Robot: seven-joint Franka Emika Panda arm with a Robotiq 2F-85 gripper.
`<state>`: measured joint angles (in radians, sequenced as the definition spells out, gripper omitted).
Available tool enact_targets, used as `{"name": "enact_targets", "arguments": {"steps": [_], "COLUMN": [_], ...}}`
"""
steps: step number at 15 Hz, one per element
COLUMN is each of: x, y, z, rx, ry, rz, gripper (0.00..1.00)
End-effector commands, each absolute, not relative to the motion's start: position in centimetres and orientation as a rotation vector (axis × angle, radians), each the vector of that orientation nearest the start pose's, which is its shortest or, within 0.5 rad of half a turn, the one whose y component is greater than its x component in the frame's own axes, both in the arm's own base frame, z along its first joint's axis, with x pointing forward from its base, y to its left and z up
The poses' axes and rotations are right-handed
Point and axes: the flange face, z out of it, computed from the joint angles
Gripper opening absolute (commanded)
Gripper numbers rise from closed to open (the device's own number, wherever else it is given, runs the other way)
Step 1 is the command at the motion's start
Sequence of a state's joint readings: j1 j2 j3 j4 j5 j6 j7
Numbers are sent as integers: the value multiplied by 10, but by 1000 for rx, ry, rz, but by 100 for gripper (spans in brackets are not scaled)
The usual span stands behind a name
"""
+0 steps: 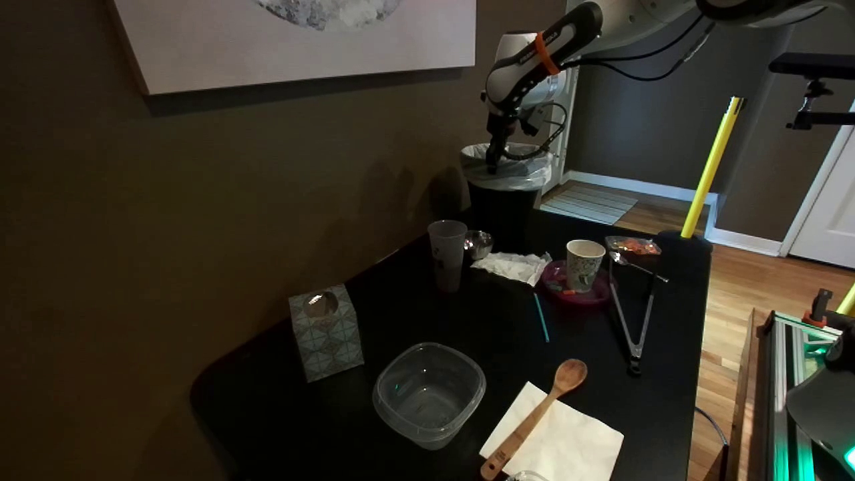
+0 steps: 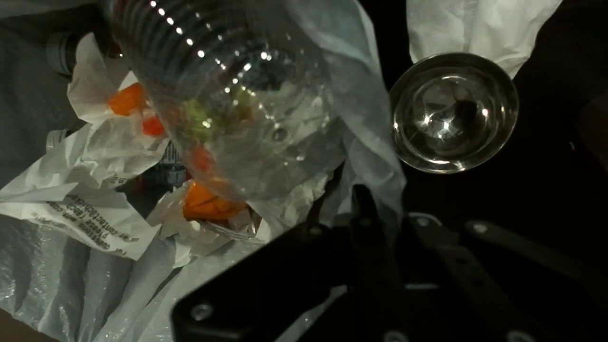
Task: Move the black bin backwards.
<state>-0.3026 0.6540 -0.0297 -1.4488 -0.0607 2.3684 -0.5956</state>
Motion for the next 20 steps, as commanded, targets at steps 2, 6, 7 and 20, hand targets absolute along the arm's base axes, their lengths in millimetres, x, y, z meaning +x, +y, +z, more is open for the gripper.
{"name": "enact_targets", "arguments": {"steps": [2, 6, 7, 20], "x": [709, 713, 715, 723], "y": [-233, -222, -219, -198], "z": [336, 336, 337, 330], "rx": [-3254, -3246, -3245, -3251], "ry": [-500, -561, -576, -668], "rz": [-401, -414, -421, -460], "gripper": [1, 1, 1, 1]}}
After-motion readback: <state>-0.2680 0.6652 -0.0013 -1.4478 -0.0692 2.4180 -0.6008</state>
